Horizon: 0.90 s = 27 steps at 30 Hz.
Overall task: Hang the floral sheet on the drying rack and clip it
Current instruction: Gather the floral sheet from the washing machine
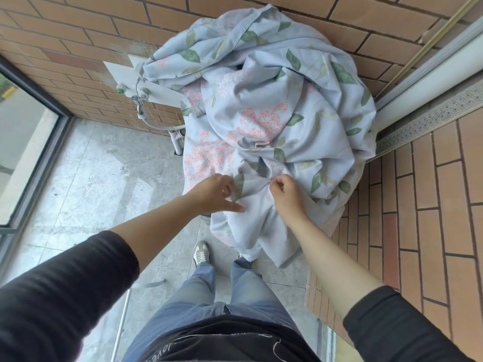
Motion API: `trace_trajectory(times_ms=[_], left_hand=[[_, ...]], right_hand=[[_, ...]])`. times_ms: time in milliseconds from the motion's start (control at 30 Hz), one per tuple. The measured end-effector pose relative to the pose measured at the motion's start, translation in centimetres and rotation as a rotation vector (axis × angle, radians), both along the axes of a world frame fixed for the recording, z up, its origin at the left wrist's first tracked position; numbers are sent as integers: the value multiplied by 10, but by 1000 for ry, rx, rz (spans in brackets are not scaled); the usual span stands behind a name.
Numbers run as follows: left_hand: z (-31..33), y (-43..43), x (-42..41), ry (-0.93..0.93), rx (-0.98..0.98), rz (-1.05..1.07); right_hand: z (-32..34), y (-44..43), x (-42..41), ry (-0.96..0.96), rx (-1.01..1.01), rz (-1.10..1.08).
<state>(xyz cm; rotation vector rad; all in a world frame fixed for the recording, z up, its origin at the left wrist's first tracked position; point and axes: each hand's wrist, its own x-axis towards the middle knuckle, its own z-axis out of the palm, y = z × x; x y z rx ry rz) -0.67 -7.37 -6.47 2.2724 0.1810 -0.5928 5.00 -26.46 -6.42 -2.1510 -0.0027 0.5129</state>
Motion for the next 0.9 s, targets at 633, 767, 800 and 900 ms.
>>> trace_trajectory(times_ms=[633, 767, 800, 900], left_hand=[[26, -12, 29, -135, -141, 277], [27, -13, 34, -63, -209, 337], [28, -14, 35, -47, -221, 358], [24, -15, 33, -52, -182, 377]], right_hand=[[37, -17, -25, -306, 17, 14], [14, -14, -47, -172, -258, 446], [8, -12, -48, -236, -316, 462], [8, -10, -39, -293, -289, 332]])
